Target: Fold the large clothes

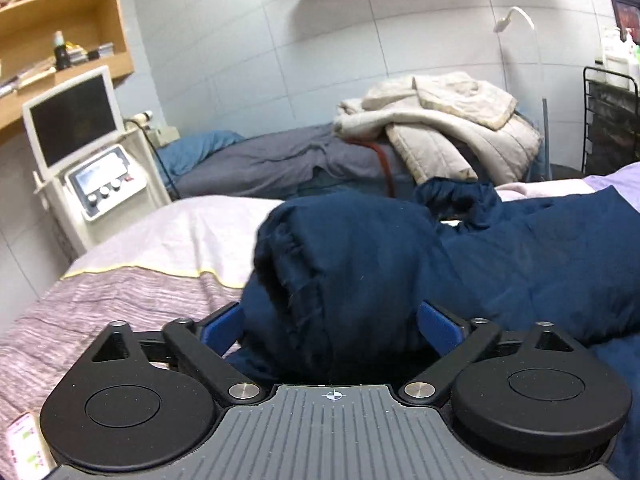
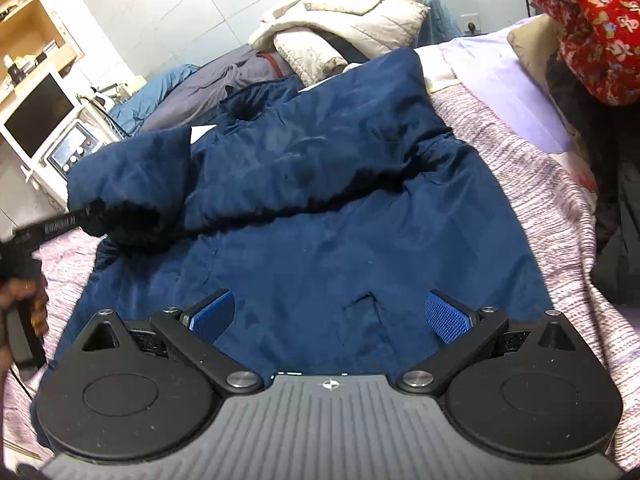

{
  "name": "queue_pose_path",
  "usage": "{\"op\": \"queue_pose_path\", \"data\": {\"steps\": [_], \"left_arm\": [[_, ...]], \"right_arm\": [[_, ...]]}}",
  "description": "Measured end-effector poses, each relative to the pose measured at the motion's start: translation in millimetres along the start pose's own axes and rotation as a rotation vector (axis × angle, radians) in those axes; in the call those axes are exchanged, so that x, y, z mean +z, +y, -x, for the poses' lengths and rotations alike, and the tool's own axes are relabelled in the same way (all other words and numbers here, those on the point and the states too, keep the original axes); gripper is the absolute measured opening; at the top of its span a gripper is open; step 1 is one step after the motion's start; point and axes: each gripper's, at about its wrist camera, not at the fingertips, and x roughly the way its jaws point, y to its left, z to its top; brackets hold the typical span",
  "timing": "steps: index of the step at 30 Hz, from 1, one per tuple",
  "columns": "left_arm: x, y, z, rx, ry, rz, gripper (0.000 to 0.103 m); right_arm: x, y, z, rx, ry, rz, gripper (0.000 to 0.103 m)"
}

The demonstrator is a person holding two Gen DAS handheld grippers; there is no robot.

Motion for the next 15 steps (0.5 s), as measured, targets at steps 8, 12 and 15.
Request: {"op": "queue_pose_path", "data": {"steps": [8, 12, 15], "left_arm": [[26.0, -38.4, 9.5, -0.129, -0.028, 0.013, 0.086], [36.4, -77.8, 17.9, -0.18, -0.069, -0.073, 0.103], [37.2, -105.5, 17.7, -0.231, -0.038, -0.148, 0.103]], "right_arm": [[-0.3, -4.1, 7.5, -0.046, -0.022, 0.042, 0.101], [7.5, -2.3, 8.9, -0.054, -0.048, 0.042, 0.101], [13.7, -0.9, 6.6, -0.048, -0.049, 0.033, 0.101]]}}
